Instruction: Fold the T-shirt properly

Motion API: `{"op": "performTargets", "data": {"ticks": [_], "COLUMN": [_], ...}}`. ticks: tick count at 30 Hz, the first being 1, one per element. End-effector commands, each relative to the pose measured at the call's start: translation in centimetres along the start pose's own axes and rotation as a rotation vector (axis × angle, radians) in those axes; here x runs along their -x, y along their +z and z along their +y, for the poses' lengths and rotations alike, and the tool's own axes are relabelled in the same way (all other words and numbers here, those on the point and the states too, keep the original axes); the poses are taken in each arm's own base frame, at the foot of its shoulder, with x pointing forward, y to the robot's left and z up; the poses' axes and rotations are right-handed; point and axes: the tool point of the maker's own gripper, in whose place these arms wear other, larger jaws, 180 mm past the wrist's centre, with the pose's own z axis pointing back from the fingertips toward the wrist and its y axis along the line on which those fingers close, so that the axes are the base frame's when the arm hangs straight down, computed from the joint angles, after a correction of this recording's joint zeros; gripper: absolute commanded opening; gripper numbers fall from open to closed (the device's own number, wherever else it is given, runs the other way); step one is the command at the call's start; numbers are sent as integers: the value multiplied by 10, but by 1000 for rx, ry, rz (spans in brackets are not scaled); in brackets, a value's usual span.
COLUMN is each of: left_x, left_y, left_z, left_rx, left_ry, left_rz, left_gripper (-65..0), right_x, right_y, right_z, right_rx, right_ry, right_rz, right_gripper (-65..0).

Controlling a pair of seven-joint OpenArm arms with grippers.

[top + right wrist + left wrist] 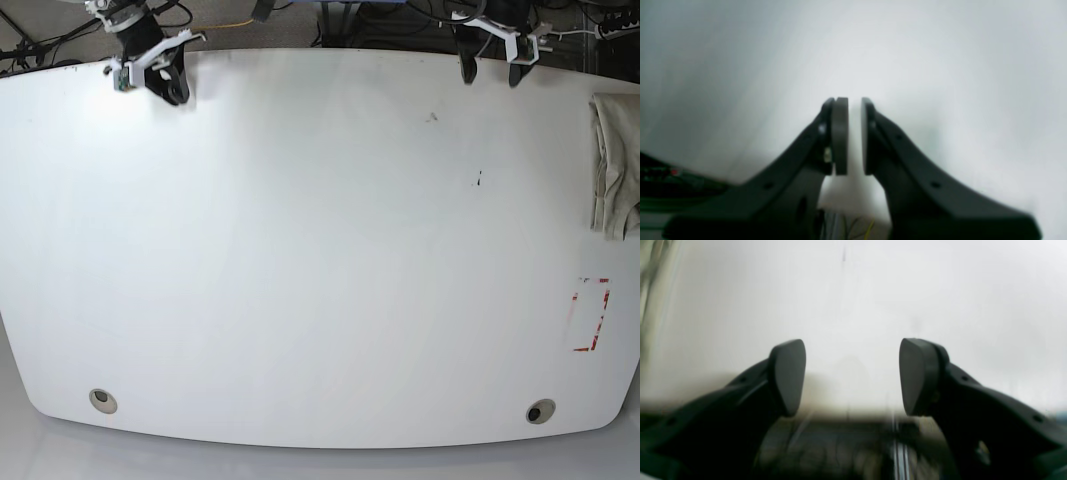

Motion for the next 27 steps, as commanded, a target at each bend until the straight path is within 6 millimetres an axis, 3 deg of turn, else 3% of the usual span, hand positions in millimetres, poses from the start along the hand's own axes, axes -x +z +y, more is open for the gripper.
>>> {"op": "performTargets", "data": {"ticks": [1,6,10,12,18,20,27], "left_x": [10,66,130,153,210,218,262], "left_y": [19,49,69,76,59,39,9], "left_z": [3,5,19,21,26,26,21], "left_rx": [-8,-16,-20,-15,19,32,33], "left_ry": [3,29,41,50,68,71,125], "left_rz": [34,203,374,433,550,555,661], "left_gripper": [-253,-253,-253,-253,-253,-253,-253], "right_x": [12,45,93,113,191,214,263], "right_y": [25,66,92,98,105,99,74], "right_z": [6,22,35,38,51,50,52], "right_rx": [16,44,68,73,77,102,113], "right_ry": [-43,-119,-222,-257,-396,-421,-422], "right_rz": [1,69,181,218,356,396,532], "right_gripper": [-582,-583,-583,-583,-583,-583,-583]}}
